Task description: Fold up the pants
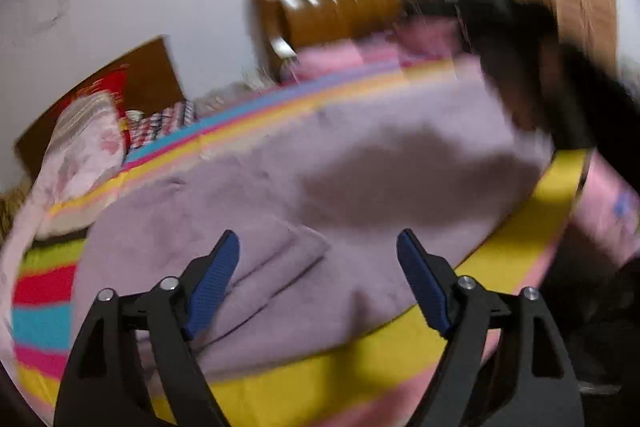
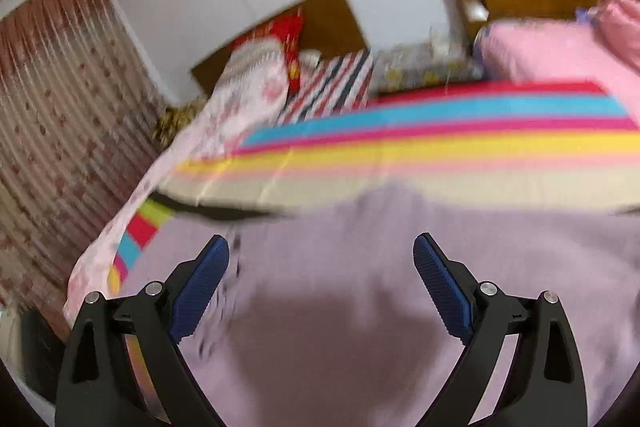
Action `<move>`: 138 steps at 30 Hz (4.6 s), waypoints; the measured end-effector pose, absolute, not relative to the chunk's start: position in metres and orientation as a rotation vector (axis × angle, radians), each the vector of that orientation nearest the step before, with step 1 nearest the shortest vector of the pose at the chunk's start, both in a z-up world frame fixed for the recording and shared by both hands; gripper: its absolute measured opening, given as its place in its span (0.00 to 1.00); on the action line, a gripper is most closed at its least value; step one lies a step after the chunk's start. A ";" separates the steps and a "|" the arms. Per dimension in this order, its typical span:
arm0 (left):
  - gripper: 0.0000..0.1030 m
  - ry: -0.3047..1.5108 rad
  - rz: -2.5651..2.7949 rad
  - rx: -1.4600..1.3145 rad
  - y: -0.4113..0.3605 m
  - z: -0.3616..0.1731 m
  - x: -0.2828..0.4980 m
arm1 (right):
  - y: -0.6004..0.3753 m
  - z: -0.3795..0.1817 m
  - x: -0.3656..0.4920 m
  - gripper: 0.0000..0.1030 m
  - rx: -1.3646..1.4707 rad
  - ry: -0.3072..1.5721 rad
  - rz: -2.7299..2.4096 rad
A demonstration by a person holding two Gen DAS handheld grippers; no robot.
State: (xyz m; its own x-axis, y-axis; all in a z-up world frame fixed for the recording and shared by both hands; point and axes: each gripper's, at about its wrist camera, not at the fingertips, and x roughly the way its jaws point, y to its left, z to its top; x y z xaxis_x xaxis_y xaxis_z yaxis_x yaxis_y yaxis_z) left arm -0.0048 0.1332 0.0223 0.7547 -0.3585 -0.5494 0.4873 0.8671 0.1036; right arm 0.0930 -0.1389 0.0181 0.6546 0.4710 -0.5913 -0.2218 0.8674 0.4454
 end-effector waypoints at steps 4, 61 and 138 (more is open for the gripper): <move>0.99 0.491 -0.217 -0.031 0.213 0.038 -0.019 | -0.100 -0.011 0.082 0.84 0.410 0.921 0.598; 0.99 0.779 0.134 -0.045 0.287 -0.040 0.031 | -0.058 -0.042 0.063 0.14 0.343 0.967 0.560; 0.98 0.814 -0.196 0.094 0.059 0.009 0.059 | -0.349 0.002 -0.114 0.84 0.590 0.567 0.142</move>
State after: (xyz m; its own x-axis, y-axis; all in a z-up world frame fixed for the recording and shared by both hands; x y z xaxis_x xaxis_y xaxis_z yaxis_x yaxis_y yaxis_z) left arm 0.0586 0.0593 0.0091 0.6696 -0.1376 -0.7299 0.2100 0.9777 0.0083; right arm -0.1138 -0.3485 0.0025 0.8387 0.2842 -0.4646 0.0314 0.8263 0.5623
